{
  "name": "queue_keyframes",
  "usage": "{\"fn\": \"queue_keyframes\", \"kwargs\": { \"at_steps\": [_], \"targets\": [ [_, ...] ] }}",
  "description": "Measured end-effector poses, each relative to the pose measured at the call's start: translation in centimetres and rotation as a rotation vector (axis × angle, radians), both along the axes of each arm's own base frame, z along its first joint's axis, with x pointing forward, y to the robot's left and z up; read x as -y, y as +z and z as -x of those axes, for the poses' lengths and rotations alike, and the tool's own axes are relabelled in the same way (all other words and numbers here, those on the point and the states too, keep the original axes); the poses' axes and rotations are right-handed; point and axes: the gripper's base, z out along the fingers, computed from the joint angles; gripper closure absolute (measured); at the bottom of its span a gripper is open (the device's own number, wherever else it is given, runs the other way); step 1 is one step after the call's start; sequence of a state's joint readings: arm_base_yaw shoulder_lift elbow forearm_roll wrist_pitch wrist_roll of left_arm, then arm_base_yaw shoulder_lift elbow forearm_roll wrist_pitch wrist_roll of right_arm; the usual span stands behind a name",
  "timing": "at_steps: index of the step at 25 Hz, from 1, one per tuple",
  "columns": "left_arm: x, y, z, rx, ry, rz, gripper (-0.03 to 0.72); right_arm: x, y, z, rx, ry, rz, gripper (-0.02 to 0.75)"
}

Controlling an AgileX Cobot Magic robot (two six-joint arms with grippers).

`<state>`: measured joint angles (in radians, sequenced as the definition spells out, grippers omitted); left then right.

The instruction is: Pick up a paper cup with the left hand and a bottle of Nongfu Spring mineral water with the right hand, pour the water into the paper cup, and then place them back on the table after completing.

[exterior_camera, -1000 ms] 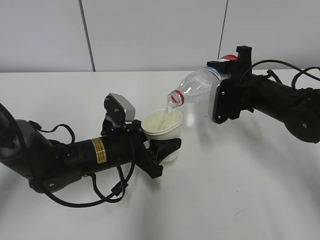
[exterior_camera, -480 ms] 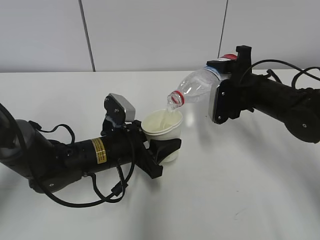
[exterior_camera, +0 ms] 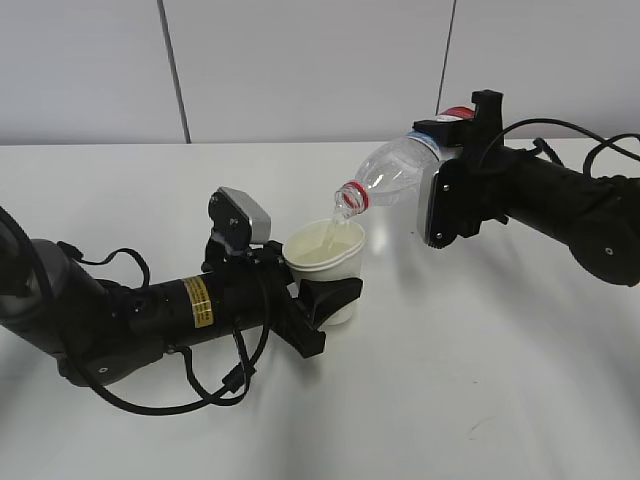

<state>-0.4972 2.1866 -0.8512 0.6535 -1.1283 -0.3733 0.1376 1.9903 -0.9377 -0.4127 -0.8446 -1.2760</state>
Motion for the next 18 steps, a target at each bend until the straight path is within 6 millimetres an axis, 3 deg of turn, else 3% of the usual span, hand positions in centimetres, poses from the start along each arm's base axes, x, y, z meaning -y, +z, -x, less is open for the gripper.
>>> {"fn": "queue_keyframes", "kwargs": {
  "at_steps": [18],
  "targets": [
    [-0.06, -0.01, -0.12, -0.004, 0.015, 0.001, 0.311, 0.18, -0.21, 0.15, -0.073, -0.045, -0.147, 0.356]
  ]
}}
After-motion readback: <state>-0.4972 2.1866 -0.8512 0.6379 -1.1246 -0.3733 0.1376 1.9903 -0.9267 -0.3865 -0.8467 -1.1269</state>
